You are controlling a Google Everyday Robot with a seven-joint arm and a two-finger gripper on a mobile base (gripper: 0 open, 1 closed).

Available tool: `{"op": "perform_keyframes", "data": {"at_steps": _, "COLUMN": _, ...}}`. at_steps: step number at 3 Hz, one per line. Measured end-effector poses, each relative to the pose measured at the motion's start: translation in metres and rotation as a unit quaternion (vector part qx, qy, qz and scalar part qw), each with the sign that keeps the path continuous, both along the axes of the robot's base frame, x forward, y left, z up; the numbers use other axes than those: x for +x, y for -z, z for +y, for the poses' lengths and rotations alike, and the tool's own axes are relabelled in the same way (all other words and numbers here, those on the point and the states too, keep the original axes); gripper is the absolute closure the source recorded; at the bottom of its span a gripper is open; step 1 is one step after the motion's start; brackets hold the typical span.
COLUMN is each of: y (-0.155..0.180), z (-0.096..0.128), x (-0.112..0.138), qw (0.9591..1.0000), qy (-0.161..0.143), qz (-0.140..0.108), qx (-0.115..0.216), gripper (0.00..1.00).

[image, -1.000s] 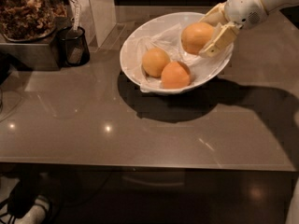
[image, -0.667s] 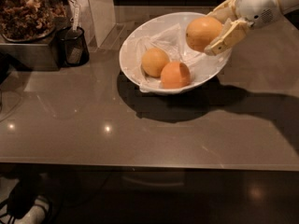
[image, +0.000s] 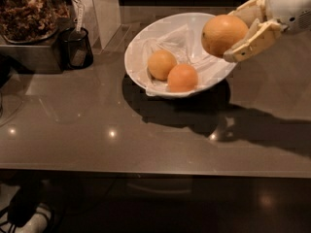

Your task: Pick orange from white bowl

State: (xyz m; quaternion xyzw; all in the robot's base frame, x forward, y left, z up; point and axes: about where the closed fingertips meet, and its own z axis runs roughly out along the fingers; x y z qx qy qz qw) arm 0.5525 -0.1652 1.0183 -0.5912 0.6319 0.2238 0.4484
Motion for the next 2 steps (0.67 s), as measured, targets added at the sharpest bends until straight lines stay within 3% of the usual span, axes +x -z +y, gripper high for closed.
{"op": "perform_keyframes", "data": {"at_steps": 1, "y": -0.0051, "z": -0.0086, "x": -0.0258, "qw": 0.9995, "qy": 0.030, "qz": 0.007, "qx": -0.010, "gripper": 1.00}}
{"op": "perform_keyframes", "data": {"at_steps": 2, "y": -0.0043, "z": -0.0090, "x": -0.0282, "qw": 0.9994, "qy": 0.031, "qz": 0.009, "qx": -0.011, "gripper": 1.00}}
